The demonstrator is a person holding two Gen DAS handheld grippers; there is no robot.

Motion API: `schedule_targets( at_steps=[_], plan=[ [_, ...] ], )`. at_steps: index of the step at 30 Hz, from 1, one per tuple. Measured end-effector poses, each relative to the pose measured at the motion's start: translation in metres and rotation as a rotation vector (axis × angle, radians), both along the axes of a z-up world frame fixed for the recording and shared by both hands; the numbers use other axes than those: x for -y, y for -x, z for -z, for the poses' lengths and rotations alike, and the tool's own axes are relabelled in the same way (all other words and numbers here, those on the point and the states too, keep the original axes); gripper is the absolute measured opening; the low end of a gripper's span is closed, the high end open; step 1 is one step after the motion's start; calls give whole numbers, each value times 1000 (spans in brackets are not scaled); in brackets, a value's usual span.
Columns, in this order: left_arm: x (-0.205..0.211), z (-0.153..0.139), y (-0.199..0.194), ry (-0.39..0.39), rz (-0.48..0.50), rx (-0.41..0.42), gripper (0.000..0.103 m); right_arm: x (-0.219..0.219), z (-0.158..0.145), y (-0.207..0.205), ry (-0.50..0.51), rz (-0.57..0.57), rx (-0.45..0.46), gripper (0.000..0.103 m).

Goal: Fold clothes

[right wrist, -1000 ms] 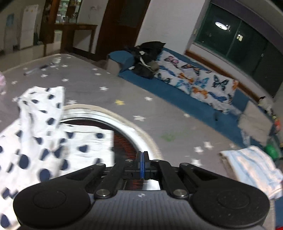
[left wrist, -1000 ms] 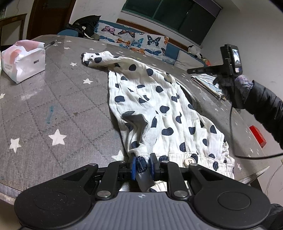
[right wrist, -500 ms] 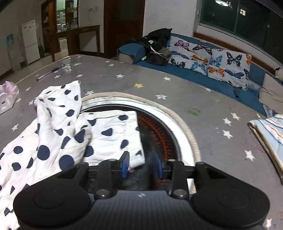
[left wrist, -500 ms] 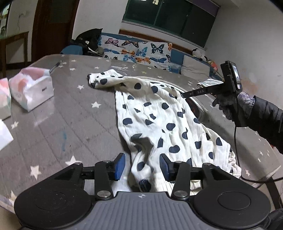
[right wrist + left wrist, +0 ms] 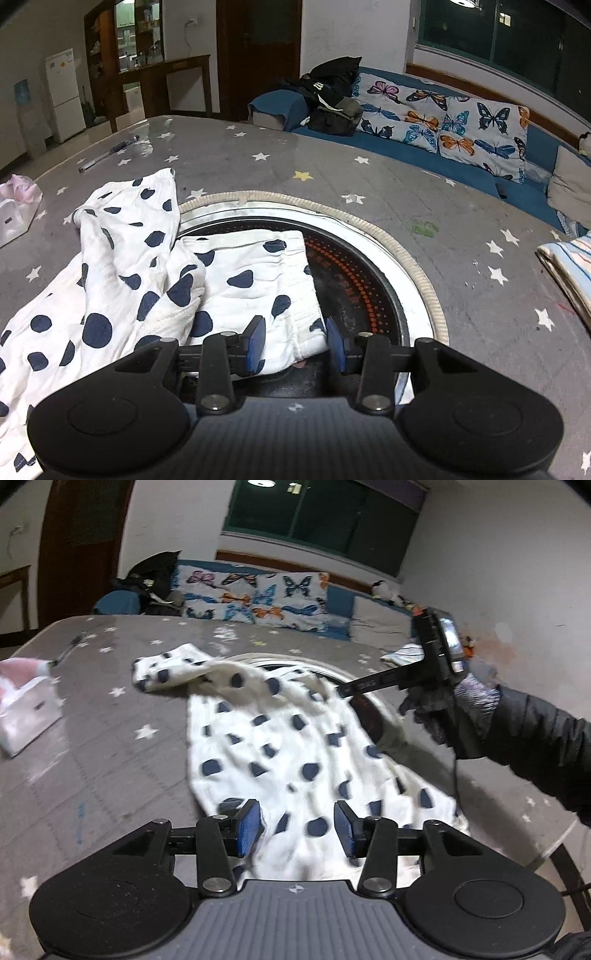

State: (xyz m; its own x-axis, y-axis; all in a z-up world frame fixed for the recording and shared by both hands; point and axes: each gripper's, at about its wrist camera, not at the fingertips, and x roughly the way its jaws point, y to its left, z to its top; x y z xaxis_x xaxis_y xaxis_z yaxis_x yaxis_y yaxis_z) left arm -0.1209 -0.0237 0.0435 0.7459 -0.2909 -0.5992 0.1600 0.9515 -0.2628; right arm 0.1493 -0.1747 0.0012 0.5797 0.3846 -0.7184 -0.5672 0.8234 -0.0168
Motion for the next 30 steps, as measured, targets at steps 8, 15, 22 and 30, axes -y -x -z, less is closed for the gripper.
schedule_targets(
  at_steps=[8, 15, 22, 30],
  plan=[
    [21, 9, -16, 33, 79, -12, 41, 6, 1, -3, -39, 9, -15, 36],
    [28, 8, -18, 36, 96, -8, 41, 8, 2, -6, -38, 33, -12, 36],
    [32, 10, -25, 37, 106, -19, 42, 10, 9, -3, -48, 21, -36, 23],
    [36, 14, -36, 23, 115, -26, 42, 5, -5, 5, 57, -8, 101, 15]
  ],
)
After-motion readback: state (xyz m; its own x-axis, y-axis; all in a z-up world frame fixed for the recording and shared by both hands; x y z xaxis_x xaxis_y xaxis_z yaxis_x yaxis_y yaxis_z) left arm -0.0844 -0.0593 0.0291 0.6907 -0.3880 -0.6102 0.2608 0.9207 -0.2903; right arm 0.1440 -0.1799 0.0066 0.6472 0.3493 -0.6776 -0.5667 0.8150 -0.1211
